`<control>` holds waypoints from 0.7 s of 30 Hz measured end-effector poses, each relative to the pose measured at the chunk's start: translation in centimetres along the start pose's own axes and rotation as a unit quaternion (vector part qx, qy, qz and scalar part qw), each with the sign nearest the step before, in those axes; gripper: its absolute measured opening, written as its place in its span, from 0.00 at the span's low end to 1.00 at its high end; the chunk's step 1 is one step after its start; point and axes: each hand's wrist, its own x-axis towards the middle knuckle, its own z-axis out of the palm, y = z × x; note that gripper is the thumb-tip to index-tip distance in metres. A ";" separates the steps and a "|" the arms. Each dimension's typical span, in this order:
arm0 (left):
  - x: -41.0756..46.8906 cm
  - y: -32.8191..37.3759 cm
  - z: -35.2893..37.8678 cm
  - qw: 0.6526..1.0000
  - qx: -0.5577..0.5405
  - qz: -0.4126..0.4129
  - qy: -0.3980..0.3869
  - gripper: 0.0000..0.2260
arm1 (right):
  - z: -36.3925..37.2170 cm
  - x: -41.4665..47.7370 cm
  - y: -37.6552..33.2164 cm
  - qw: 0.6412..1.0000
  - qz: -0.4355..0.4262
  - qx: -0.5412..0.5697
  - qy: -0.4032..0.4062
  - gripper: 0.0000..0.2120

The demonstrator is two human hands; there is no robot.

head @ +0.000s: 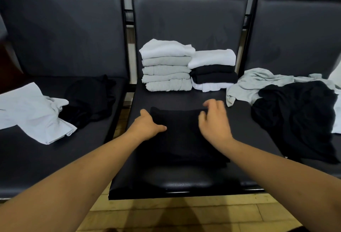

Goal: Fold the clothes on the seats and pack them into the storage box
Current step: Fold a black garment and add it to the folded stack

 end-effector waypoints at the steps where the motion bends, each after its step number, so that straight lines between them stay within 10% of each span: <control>1: -0.1 0.3 0.0 0.999 -0.030 -0.018 -0.008 0.33 | 0.1 -0.6 -0.9 0.999 -0.002 0.034 -0.031 0.08; 5: -0.3 0.5 0.1 0.985 -0.154 -0.062 -0.047 0.12 | 0.6 -2.5 -3.6 0.968 0.122 0.144 -0.168 0.11; 13: -1.6 2.7 -0.5 0.968 -0.231 0.057 0.077 0.13 | 0.5 -1.5 -4.4 0.814 0.291 0.463 -0.197 0.29; 16: -3.3 3.8 -0.5 0.935 -0.344 0.086 -0.021 0.09 | -0.2 -1.3 -3.9 0.755 0.323 0.514 -0.247 0.38; 21: -2.7 3.3 -0.1 0.952 -0.300 0.054 -0.014 0.08 | -1.1 -0.9 -2.6 0.701 0.362 0.504 -0.350 0.20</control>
